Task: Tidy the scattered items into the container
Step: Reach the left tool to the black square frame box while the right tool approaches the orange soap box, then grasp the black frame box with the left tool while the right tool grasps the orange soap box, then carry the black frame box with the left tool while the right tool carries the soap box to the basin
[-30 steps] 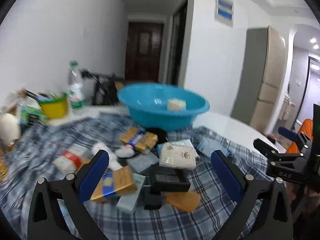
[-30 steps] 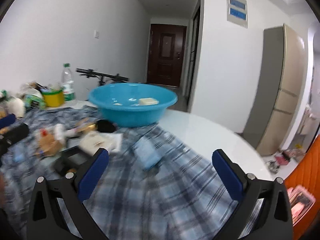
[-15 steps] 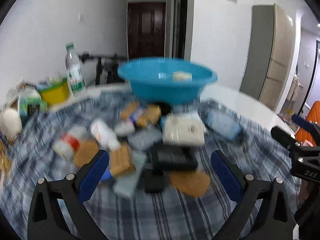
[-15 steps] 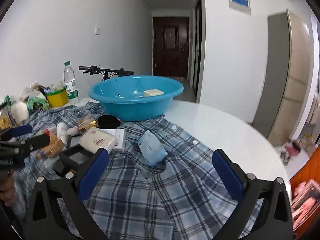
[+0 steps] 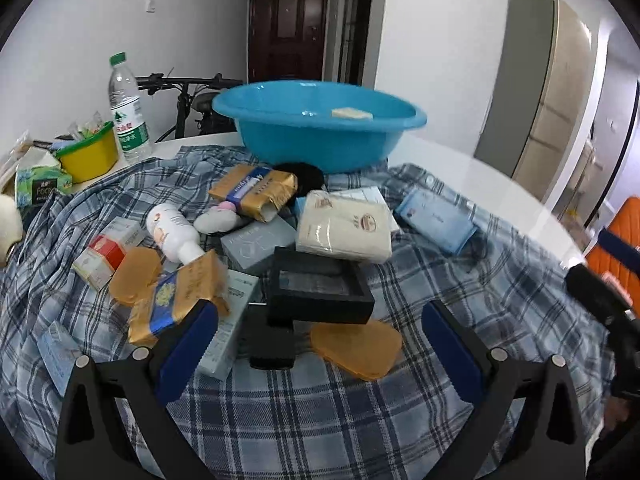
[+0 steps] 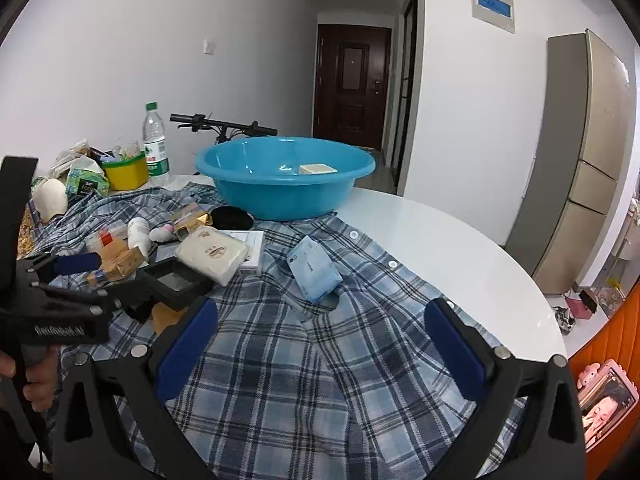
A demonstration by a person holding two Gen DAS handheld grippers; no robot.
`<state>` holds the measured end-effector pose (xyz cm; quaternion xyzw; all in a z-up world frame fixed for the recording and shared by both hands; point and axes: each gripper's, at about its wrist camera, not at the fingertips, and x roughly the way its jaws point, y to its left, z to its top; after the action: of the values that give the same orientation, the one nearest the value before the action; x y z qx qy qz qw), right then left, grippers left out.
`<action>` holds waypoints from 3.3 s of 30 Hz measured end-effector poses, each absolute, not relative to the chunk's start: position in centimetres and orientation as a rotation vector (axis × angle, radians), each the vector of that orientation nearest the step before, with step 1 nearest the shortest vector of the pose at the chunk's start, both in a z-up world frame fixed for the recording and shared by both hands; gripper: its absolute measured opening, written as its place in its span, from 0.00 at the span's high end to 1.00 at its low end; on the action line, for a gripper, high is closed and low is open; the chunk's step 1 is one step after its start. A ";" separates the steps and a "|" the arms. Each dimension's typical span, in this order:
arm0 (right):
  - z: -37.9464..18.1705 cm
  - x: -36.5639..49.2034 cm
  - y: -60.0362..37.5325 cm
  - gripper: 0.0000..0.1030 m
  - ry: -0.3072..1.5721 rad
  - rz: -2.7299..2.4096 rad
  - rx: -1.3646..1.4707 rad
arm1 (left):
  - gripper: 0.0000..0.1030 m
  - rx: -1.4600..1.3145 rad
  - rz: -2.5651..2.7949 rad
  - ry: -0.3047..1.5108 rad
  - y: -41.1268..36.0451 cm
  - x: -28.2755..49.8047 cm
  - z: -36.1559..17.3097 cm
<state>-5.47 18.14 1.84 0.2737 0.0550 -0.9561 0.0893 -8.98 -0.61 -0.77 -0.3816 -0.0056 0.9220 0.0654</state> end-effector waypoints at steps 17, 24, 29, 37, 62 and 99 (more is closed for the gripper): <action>0.2 -7.0 19.0 0.00 0.142 -2.832 0.896 | 0.00 -1.306 2.778 0.135 0.4 -13.1 -5.0; 0.8 -7.3 19.1 0.00 0.158 -2.846 0.890 | 0.22 -1.241 2.800 0.073 -0.2 -13.0 -4.7; 0.6 -7.1 19.3 0.00 0.144 -2.848 0.904 | 0.29 -1.197 2.820 0.021 -0.7 -11.6 -3.1; 0.7 -7.0 19.0 0.00 0.159 -2.821 0.911 | 0.30 -1.052 2.848 -0.098 -2.5 -8.1 0.6; -5.8 -11.7 6.5 0.56 0.387 -2.157 1.148 | 0.30 -0.990 2.921 -0.228 -7.2 -5.1 3.6; 2.7 -6.6 18.8 0.59 -0.055 -2.682 0.884 | 0.30 -0.845 2.935 -0.188 -4.3 -3.4 6.1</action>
<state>-6.57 18.78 2.71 0.3091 -0.0191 -0.9376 0.1580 -3.45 -4.28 6.14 -0.2760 -0.0612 0.9583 0.0407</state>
